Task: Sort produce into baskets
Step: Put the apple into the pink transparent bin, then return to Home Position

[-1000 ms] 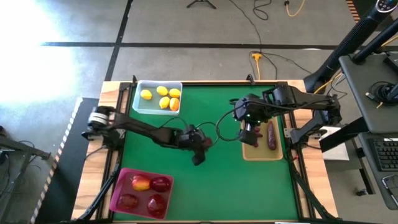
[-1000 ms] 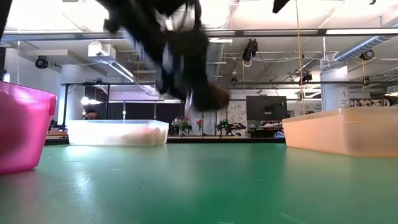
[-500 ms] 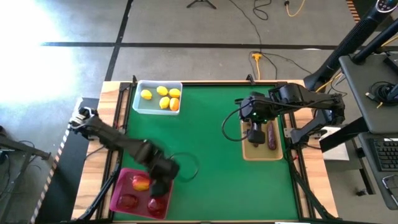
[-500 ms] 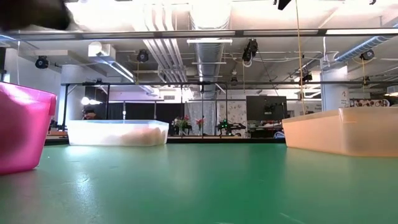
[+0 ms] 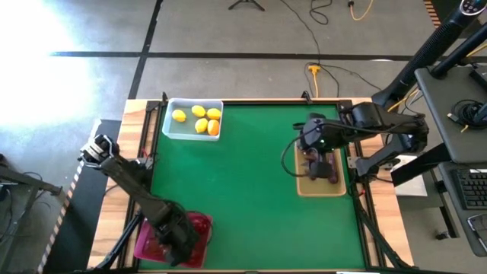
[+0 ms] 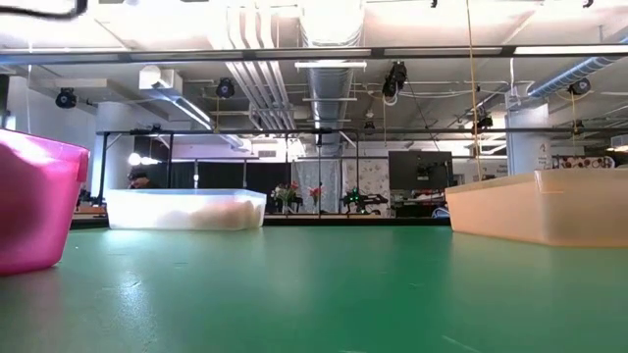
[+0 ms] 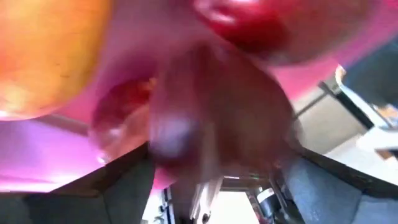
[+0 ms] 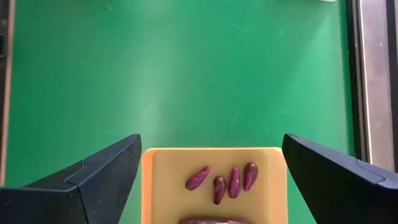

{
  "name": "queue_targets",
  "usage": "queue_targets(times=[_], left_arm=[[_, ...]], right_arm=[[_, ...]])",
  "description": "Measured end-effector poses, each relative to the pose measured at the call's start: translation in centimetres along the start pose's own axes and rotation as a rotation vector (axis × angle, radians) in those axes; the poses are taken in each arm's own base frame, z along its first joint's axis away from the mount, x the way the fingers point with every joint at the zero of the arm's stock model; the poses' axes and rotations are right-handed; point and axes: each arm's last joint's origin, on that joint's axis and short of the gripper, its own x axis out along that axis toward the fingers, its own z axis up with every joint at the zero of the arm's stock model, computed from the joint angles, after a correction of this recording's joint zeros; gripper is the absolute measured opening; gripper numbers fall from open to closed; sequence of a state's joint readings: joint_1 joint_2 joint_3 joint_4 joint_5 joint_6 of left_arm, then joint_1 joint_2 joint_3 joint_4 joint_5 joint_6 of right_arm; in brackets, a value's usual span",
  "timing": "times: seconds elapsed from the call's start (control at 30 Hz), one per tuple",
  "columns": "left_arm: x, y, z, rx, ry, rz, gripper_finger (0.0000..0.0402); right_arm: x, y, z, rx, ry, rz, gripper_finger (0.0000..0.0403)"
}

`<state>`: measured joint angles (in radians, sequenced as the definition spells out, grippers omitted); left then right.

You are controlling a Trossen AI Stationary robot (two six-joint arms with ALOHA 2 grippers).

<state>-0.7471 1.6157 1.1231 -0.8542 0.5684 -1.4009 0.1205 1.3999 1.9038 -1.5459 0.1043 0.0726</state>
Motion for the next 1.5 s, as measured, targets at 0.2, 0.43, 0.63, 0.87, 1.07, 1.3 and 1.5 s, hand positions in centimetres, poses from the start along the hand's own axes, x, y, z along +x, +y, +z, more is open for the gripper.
queue_targets(times=[0.2,0.43,0.63,0.87,1.07,1.3,1.5], left_arm=[[0.6,0.8,0.3,-0.065,-0.002,0.028,0.0322],[-0.4,0.3,-0.1,-0.108,-0.042,0.054,0.0324],[-3.5,-1.4,-0.6,-0.160,-0.287,0.049,0.0327],[-8.0,-2.0,1.9,-0.252,-0.683,0.002,0.0326],[-11.6,-1.6,6.7,-0.162,-1.002,-0.089,0.0310],[-12.5,2.1,13.0,0.026,-1.081,-0.112,0.0255],[-14.8,5.9,13.4,0.182,-1.270,-0.135,0.0147]], right_arm=[[-1.9,1.6,-1.5,-0.010,-0.034,0.048,0.0382],[-4.9,3.2,-3.8,-0.004,-0.110,0.124,0.0382],[-6.4,3.7,-5.1,0.011,-0.169,0.155,0.0382],[-6.1,3.9,-5.0,0.017,-0.159,0.149,0.0382],[-3.1,4.6,-4.9,0.016,-0.097,0.103,0.0382],[0.0,6.1,-3.2,-0.173,-0.471,0.293,0.0262],[3.1,3.3,-2.8,-0.180,-0.789,0.249,0.0033]])
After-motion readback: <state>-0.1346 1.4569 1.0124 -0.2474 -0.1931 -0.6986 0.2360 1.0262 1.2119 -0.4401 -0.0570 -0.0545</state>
